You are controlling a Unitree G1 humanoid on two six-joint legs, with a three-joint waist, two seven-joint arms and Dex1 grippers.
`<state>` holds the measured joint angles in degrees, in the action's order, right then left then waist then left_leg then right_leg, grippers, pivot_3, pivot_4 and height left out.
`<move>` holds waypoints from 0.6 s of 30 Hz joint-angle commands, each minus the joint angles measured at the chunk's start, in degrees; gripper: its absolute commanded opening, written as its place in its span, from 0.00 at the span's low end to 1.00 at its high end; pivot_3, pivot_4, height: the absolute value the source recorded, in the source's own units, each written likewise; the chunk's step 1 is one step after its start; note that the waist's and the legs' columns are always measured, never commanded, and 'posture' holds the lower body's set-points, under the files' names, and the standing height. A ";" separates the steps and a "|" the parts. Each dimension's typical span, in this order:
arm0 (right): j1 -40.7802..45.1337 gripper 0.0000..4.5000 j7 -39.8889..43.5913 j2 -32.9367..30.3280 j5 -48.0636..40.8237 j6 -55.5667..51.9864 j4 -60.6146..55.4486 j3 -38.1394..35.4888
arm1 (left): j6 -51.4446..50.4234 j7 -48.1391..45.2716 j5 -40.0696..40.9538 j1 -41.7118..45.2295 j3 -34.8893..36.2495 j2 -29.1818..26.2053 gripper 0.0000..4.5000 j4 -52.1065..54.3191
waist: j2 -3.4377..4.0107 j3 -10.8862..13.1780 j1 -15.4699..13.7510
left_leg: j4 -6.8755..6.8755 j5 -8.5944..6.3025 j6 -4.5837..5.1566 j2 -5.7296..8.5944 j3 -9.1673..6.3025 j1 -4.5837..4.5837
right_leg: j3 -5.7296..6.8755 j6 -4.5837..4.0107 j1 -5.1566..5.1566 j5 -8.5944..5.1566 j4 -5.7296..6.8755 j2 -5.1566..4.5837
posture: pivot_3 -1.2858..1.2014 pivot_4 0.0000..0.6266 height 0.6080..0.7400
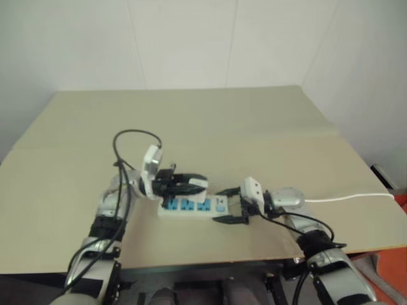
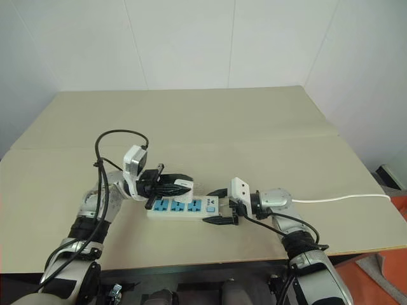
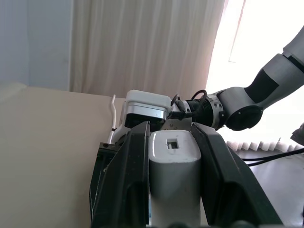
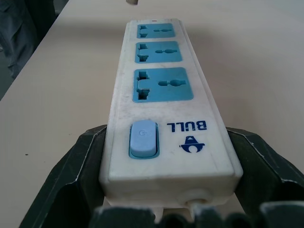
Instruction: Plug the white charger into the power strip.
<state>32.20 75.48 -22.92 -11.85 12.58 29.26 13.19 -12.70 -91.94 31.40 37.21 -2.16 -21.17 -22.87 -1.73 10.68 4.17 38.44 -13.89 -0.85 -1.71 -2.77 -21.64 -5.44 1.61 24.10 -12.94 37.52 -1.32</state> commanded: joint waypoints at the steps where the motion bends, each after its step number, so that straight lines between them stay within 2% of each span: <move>1: -1.26 0.76 -0.31 0.33 2.03 -1.11 -1.55 1.69 | 4.48 -0.56 0.54 0.04 -1.86 0.54 0.23 -2.04 | 0.00 0.00 0.01 | 0.00 0.00 0.00 0.00 0.01 0.01 | 0.00 0.00 0.00 0.00 0.01 0.00 | 0.52 0.24 1.00; 18: -2.55 0.76 -1.22 0.02 2.49 -2.50 -4.06 1.84 | 9.95 -0.56 0.87 1.42 -3.39 2.98 0.23 -10.02 | 0.00 0.00 0.01 | -0.01 0.00 0.00 0.00 0.00 -0.01 | -0.01 0.16 0.02 -0.10 -0.01 0.02 | 0.52 0.24 1.00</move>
<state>30.65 74.16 -22.98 -11.28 10.75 26.12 13.20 -3.83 -92.12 31.53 37.45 -5.17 -18.59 -33.04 -1.73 10.68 4.19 38.42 -13.89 -0.85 -1.71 -2.76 -21.65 -5.45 1.77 24.11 -13.05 37.51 -1.30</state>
